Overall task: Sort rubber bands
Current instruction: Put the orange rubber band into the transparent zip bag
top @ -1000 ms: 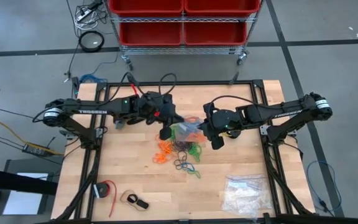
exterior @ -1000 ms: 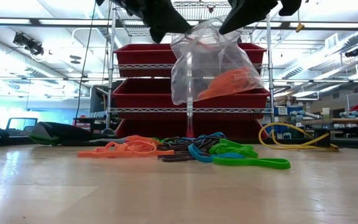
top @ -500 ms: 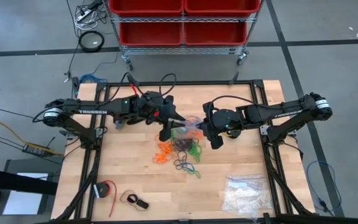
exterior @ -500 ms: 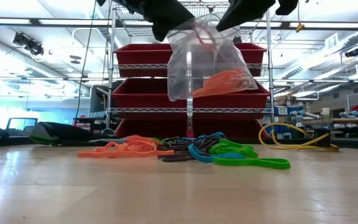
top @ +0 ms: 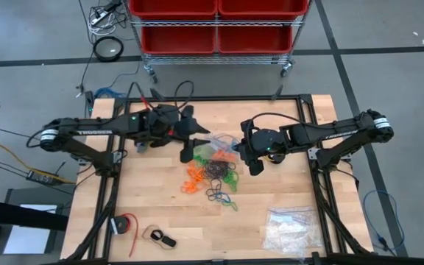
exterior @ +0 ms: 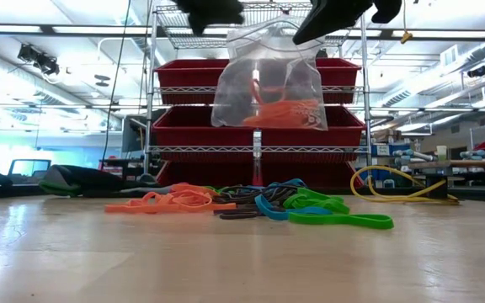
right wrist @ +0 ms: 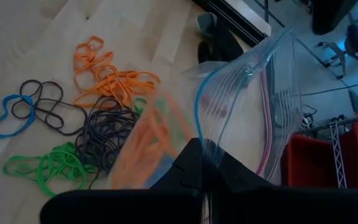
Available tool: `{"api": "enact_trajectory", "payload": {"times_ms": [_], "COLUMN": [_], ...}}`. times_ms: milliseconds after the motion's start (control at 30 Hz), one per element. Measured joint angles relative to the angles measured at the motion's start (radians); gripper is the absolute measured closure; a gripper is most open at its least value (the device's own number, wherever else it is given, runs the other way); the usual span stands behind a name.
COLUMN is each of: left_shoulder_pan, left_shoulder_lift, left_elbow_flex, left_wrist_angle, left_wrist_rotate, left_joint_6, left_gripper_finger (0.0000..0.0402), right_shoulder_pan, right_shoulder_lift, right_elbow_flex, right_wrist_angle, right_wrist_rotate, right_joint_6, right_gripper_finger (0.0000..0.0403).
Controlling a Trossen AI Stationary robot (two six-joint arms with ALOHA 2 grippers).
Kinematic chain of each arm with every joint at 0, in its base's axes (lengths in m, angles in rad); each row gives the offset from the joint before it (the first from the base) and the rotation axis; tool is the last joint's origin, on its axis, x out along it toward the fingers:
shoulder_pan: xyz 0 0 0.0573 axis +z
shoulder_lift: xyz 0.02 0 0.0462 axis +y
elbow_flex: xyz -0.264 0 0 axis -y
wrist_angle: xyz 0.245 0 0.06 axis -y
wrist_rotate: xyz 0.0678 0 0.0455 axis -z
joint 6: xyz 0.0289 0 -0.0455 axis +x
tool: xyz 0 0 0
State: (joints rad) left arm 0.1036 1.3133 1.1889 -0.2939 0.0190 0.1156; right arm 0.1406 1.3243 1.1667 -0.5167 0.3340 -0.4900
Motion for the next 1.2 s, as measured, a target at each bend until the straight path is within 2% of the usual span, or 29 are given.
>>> {"api": "enact_trajectory", "payload": {"times_ms": [133,233,367,467,533,667,900,1100,1200], "left_shoulder_pan": [-0.009,-0.015,-0.015,-0.015,-0.015,-0.015,-0.015,-0.015,-0.015], "left_shoulder_lift": [-0.088,-0.163,-0.211,-0.222,-0.225,-0.222,-0.22,-0.199,-0.165], "left_elbow_flex": [-0.002,0.002,-0.003,-0.063,-0.148,-0.379,-0.778,-0.964,-0.983], "left_wrist_angle": [-0.045,-0.07,-0.255,-0.36,-0.359,-0.227,0.275,0.618,0.679], "left_wrist_rotate": [-0.102,-0.121,-0.147,-0.153,-0.152,-0.152,-0.088,-0.043,-0.04], "left_joint_6": [0.037,0.038,0.029,-0.017,-0.046,-0.072,-0.13,-0.154,-0.153], "left_gripper_finger": [0.0243,0.0243,0.0243,0.0243,0.0243,0.0243,0.0243,0.0243,0.0243], "right_shoulder_pan": [0.006,0.006,0.005,0.006,0.006,0.005,0.006,0.006,0.006], "right_shoulder_lift": [0.0,0.0,0.0,0.0,0.0,0.0,0.0,-0.001,-0.001], "right_elbow_flex": [0.0,0.0,0.0,0.0,0.0,0.0,0.0,0.0,0.0], "right_wrist_angle": [0.0,0.0,0.002,0.004,0.006,0.007,0.007,0.011,0.023], "right_wrist_rotate": [-0.001,-0.001,0.0,-0.001,-0.001,-0.001,-0.004,-0.004,-0.004], "right_joint_6": [0.0,0.0,0.009,0.01,0.011,0.015,0.019,0.019,0.019], "right_gripper_finger": [0.0403,0.0403,0.0403,0.0403,0.0403,0.0403,0.0403,0.0403,0.0403]}}
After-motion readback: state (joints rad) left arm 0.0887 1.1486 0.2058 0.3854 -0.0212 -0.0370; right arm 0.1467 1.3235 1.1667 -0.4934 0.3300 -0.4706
